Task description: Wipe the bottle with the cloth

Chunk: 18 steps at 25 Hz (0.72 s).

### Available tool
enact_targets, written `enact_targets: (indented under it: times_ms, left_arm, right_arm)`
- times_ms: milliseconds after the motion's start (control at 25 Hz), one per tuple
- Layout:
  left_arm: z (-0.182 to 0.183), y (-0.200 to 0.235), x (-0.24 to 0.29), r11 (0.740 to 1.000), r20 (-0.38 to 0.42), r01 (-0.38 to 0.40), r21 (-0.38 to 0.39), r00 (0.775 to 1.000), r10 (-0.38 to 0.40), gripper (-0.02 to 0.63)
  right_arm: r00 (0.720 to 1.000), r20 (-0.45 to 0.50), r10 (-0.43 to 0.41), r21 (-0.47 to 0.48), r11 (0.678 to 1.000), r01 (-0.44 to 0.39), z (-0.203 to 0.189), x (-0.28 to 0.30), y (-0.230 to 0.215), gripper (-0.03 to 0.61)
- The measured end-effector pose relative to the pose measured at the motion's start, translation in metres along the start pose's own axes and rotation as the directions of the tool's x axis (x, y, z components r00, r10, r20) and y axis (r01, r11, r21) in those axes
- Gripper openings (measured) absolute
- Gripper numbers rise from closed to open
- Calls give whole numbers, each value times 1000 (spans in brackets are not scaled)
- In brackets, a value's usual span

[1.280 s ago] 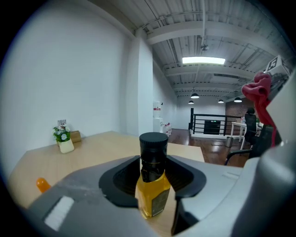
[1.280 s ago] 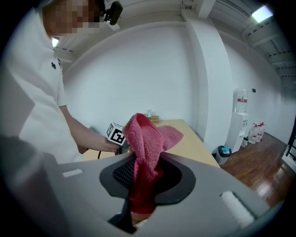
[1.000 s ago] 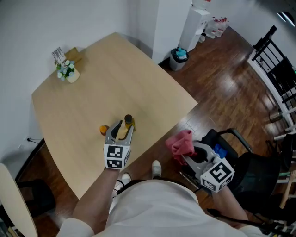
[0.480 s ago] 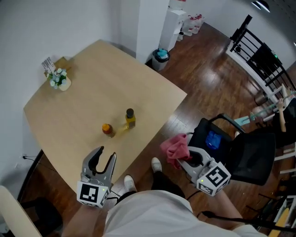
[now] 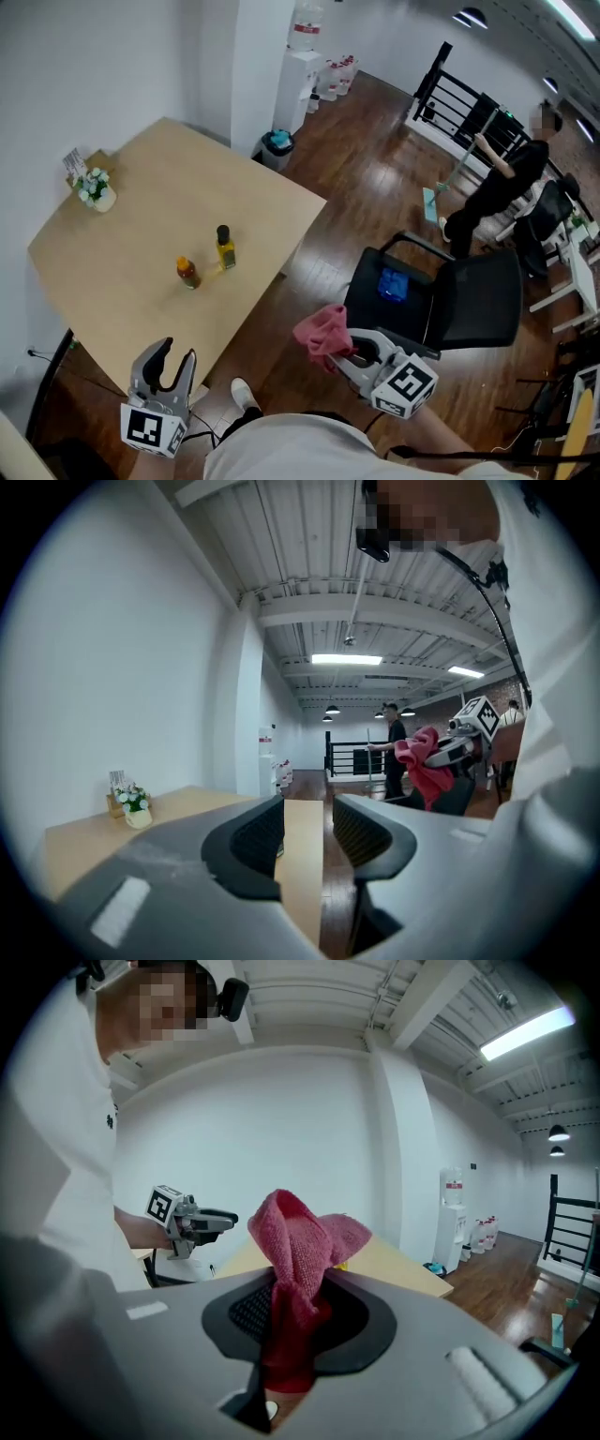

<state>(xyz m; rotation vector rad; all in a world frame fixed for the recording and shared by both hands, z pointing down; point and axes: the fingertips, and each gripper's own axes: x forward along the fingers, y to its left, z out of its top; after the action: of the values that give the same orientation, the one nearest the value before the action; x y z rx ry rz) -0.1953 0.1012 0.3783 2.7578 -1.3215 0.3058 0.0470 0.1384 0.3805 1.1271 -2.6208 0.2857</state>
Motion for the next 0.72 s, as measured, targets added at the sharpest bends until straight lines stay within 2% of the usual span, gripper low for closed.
enact_targets:
  times_ms: [120, 240, 400, 520, 640, 720]
  left_arm:
    - [5, -33, -24, 1000, 1, -1, 8, 1000, 1, 163]
    - [6, -79, -50, 999, 6, -11, -36, 1000, 11, 158]
    - [7, -141, -80, 998, 13, -29, -47, 999, 29, 156]
    - [3, -182, -106, 996, -12, -43, -77, 999, 43, 156]
    - [-4, -208, -128, 997, -47, -28, -70, 999, 25, 156]
    - [-9, -213, -137, 994, -34, -3, -107, 999, -1, 156]
  right_arm:
    - [999, 50, 20, -26, 999, -18, -4, -34, 16, 86]
    - [996, 86, 37, -11, 999, -36, -21, -81, 28, 86]
    - [992, 117, 49, -7, 999, -48, -46, -139, 45, 86]
    - [988, 132, 80, -4, 997, -81, -60, -173, 60, 86]
    - [987, 129, 94, -3, 995, -95, -69, -200, 76, 86]
    - [989, 128, 73, -3, 997, -73, -72, -215, 86, 86]
